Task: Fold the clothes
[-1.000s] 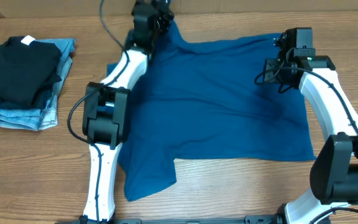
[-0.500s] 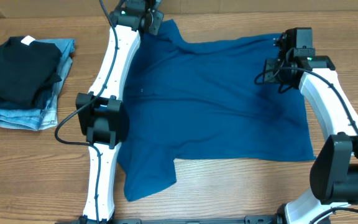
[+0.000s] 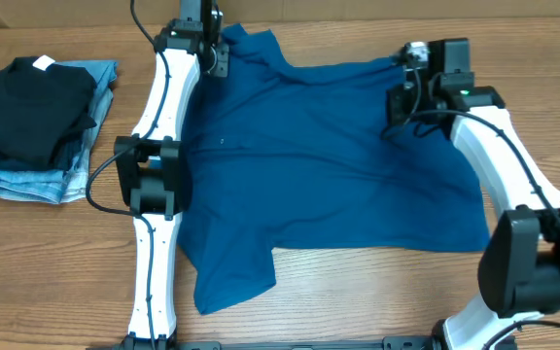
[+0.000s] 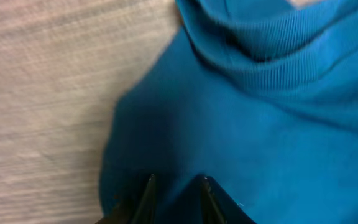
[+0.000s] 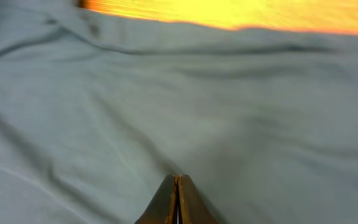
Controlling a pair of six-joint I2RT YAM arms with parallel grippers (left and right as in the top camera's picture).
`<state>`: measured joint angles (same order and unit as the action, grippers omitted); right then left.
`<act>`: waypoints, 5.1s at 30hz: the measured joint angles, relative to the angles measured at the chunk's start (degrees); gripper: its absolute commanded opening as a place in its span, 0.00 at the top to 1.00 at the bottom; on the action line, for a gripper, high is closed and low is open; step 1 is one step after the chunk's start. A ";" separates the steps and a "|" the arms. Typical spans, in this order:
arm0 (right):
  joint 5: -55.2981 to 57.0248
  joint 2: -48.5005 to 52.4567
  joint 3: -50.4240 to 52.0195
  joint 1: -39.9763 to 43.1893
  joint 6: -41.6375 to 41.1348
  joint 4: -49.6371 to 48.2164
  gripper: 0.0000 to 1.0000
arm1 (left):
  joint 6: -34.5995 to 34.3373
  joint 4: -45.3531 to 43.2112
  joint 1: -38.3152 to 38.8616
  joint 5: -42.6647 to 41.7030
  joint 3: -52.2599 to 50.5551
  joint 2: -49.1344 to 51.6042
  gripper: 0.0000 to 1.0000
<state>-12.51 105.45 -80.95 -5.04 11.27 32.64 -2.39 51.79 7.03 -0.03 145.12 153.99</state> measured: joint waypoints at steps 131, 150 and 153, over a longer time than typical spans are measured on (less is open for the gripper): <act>8.35 38.88 -45.77 9.88 -15.74 45.18 0.96 | -11.10 22.08 2.05 8.24 -1.64 -0.46 0.96; 7.87 41.03 -66.31 9.88 -15.23 45.99 0.96 | 10.19 21.35 5.46 -2.75 25.03 1.11 0.28; 2.34 41.03 -66.31 9.86 -11.13 45.07 0.96 | 12.83 20.26 7.69 -2.51 24.00 1.11 0.29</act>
<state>-10.17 146.47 -147.26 4.82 0.14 77.71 10.44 72.05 14.72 -2.55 169.12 155.11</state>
